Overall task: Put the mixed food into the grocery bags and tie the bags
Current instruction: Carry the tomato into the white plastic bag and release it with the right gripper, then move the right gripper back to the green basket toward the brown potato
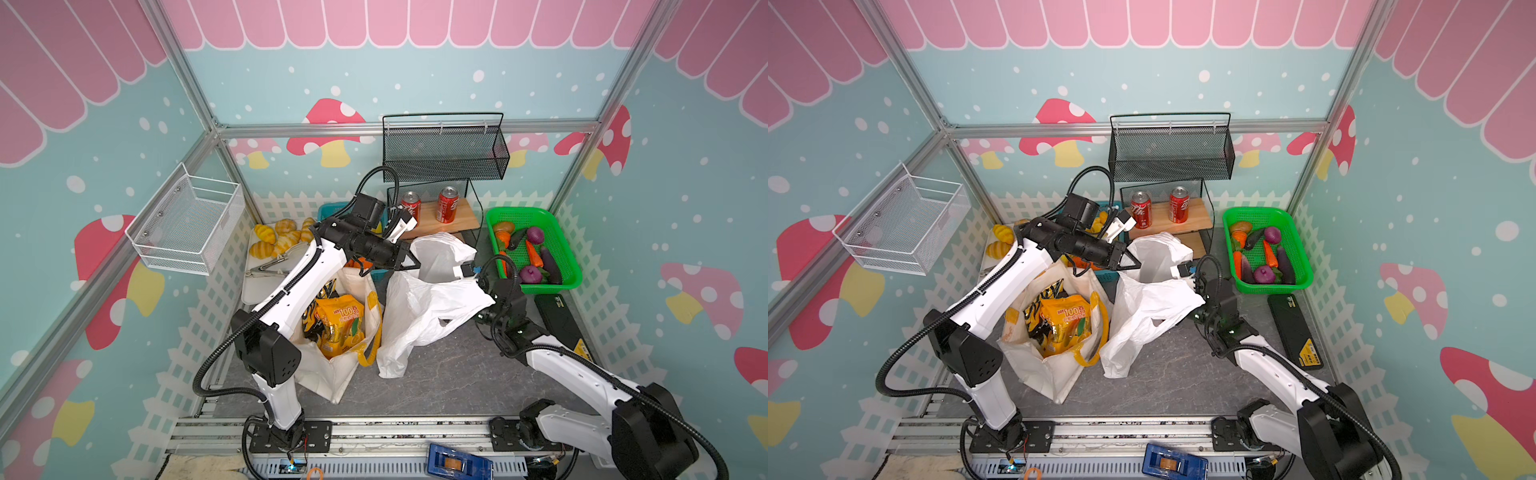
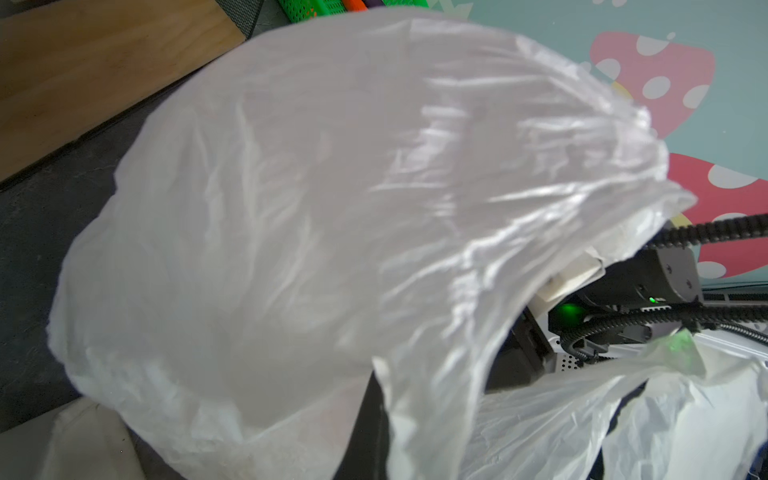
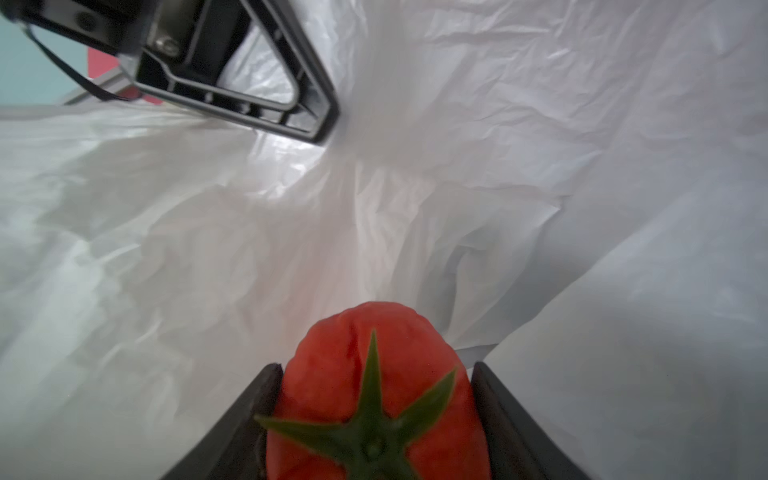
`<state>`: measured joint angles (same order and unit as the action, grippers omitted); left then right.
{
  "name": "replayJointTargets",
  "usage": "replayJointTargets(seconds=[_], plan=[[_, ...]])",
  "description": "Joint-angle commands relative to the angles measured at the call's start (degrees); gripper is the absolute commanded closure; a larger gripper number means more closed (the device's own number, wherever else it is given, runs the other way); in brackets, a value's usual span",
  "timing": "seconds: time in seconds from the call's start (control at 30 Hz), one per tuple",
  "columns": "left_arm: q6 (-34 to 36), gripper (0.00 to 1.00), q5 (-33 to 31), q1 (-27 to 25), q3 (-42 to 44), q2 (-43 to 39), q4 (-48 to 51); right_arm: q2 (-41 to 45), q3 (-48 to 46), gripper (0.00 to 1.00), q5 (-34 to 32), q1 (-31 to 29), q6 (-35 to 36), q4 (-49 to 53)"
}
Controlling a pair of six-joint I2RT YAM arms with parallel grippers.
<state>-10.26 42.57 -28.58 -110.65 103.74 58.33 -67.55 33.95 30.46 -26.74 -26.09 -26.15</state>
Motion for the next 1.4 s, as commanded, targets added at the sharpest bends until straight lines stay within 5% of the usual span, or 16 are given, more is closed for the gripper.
replayJointTargets(seconds=[0.0,0.33,0.57,0.97,1.07,1.37], plan=[[-0.15,1.00,2.59,-0.25,0.50,-0.83,-1.52,-3.30,-1.52,0.51,-9.59,-1.89,4.44,-4.11],[-0.64,1.00,2.27,-0.22,1.06,-0.74,-2.10,-8.45,1.15,0.26,-7.35,-3.63,3.02,-3.88],[-0.46,1.00,1.64,0.31,1.39,-1.26,-2.08,-0.68,1.64,0.09,-8.94,-3.58,4.40,2.60],[0.11,1.00,-0.35,2.64,1.97,-1.09,-2.08,13.92,6.73,0.09,-15.98,-2.25,13.84,30.92],[0.11,1.00,-1.37,3.39,2.14,-1.09,-2.08,15.80,7.89,0.09,-22.15,0.98,11.94,35.20],[-0.21,1.00,-1.80,3.88,2.27,-0.96,-2.12,12.50,10.46,0.10,-21.34,22.32,4.80,31.06]])
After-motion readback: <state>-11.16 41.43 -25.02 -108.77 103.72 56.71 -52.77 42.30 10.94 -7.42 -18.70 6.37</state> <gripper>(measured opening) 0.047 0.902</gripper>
